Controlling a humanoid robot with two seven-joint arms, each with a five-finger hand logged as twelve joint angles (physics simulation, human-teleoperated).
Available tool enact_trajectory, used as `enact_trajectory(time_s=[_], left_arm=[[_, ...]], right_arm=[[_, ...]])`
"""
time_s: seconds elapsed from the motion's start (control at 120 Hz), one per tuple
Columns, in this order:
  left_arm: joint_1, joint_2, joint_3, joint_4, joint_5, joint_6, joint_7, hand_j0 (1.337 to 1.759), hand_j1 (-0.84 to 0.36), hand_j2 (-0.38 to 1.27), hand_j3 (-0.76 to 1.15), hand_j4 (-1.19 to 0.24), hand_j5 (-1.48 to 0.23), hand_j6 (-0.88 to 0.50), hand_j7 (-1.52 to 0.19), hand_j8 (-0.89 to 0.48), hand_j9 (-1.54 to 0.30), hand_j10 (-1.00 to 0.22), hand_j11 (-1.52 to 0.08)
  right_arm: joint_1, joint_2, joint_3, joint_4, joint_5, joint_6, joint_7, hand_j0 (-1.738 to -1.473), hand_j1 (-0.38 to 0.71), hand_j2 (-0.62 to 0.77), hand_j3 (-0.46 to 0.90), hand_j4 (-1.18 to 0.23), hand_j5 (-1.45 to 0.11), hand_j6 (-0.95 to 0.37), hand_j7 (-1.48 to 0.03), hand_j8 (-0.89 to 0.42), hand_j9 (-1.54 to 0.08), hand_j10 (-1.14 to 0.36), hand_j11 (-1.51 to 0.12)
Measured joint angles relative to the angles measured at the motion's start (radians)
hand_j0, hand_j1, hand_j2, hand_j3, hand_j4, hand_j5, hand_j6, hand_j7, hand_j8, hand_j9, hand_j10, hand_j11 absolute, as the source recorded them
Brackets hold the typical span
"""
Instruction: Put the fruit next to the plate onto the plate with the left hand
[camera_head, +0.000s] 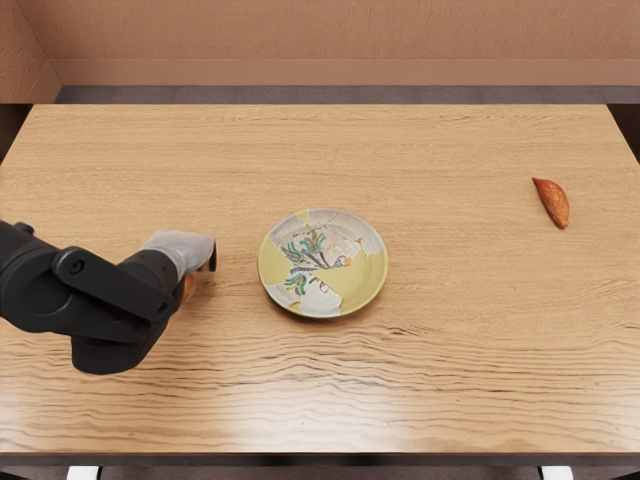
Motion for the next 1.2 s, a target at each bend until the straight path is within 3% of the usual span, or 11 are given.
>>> enact_trajectory(time_s=[0.275, 0.542, 0.658, 0.725, 0.783, 0.858, 0.95, 0.983, 1.117, 1.2], left_arm=[[0.006, 0.017, 0.0, 0.0, 0.002, 0.001, 0.0, 1.656, -0.26, 0.15, 0.0, -0.56, -0.71, -0.52, -0.72, -0.46, -0.73, -0.55, -0.73], [0.008, 0.019, -0.001, 0.0, 0.004, -0.019, -0.001, 1.647, -0.28, 0.21, 0.0, -0.77, -1.01, -0.39, -1.02, -0.33, -1.03, -0.51, -1.05], [0.008, 0.02, -0.003, 0.001, 0.002, -0.04, -0.002, 1.647, -0.28, 0.31, 0.0, -0.84, -1.01, -0.41, -1.05, -0.35, -1.07, -0.56, -1.11], [0.008, 0.022, -0.004, 0.001, 0.002, -0.058, -0.001, 1.645, -0.34, 0.43, 0.0, -0.87, -1.0, -0.38, -1.05, -0.34, -1.08, -0.54, -1.15], [0.008, 0.022, -0.005, 0.002, 0.004, -0.074, -0.001, 1.642, -0.35, 0.42, 0.0, -0.91, -0.96, -0.38, -1.03, -0.34, -1.08, -0.52, -1.17], [0.005, 0.026, -0.011, 0.003, 0.004, -0.108, -0.002, 1.641, -0.37, 0.37, 0.0, -0.93, -0.94, -0.27, -1.12, -0.3, -1.1, -0.49, -1.19], [-0.007, 0.032, -0.02, 0.004, -0.007, -0.148, -0.004, 1.643, -0.38, 0.39, 0.0, -0.94, -0.95, -0.26, -1.06, -0.28, -1.11, -0.46, -1.21], [-0.021, 0.039, -0.023, 0.003, -0.015, -0.167, -0.006, 1.643, -0.42, 0.59, 0.0, -0.92, -1.01, -0.24, -1.11, -0.24, -1.12, -0.46, -1.21], [-0.057, 0.065, -0.044, 0.003, -0.04, -0.228, -0.004, 1.646, -0.33, 0.34, 0.0, -0.86, -1.14, -0.23, -1.17, -0.25, -1.15, -0.5, -1.19], [-0.086, 0.076, -0.065, 0.004, -0.068, -0.266, -0.003, 1.648, -0.38, 0.47, 0.0, -0.85, -1.18, -0.24, -1.19, -0.22, -1.16, -0.5, -1.18]], right_arm=[[0.0, 0.0, 0.0, 0.0, 0.0, 0.0, 0.0, -1.658, -0.31, -0.01, 0.0, -0.04, -0.05, -0.04, -0.05, -0.04, -0.05, -0.04, -0.05], [0.0, 0.0, 0.0, 0.0, 0.0, 0.0, 0.0, -1.658, -0.31, -0.01, 0.0, -0.04, -0.05, -0.04, -0.05, -0.04, -0.05, -0.04, -0.05], [0.0, 0.0, 0.0, 0.0, 0.0, 0.0, 0.0, -1.658, -0.31, -0.01, 0.0, -0.04, -0.05, -0.04, -0.05, -0.04, -0.05, -0.04, -0.05], [0.0, 0.0, 0.0, 0.0, 0.0, 0.0, 0.0, -1.658, -0.31, -0.01, 0.0, -0.04, -0.05, -0.04, -0.05, -0.04, -0.05, -0.04, -0.05], [0.0, 0.0, 0.0, 0.0, 0.0, 0.0, 0.0, -1.658, -0.31, -0.01, 0.0, -0.04, -0.05, -0.04, -0.05, -0.04, -0.05, -0.04, -0.05], [0.0, 0.0, 0.0, 0.0, 0.0, 0.0, 0.0, -1.658, -0.31, -0.01, 0.0, -0.04, -0.05, -0.04, -0.05, -0.04, -0.05, -0.04, -0.05], [0.0, 0.0, 0.0, 0.0, 0.0, 0.0, 0.0, -1.658, -0.31, -0.01, 0.0, -0.04, -0.05, -0.04, -0.05, -0.04, -0.05, -0.04, -0.05], [0.0, 0.0, 0.0, 0.0, 0.0, 0.0, 0.0, -1.658, -0.31, -0.01, 0.0, -0.04, -0.05, -0.04, -0.05, -0.04, -0.05, -0.04, -0.05], [0.0, 0.0, 0.0, 0.0, 0.0, 0.0, 0.0, -1.658, -0.31, -0.01, 0.0, -0.04, -0.05, -0.04, -0.05, -0.04, -0.05, -0.04, -0.05], [0.0, 0.0, 0.0, 0.0, 0.0, 0.0, 0.0, -1.658, -0.31, -0.01, 0.0, -0.04, -0.05, -0.04, -0.05, -0.04, -0.05, -0.04, -0.05]])
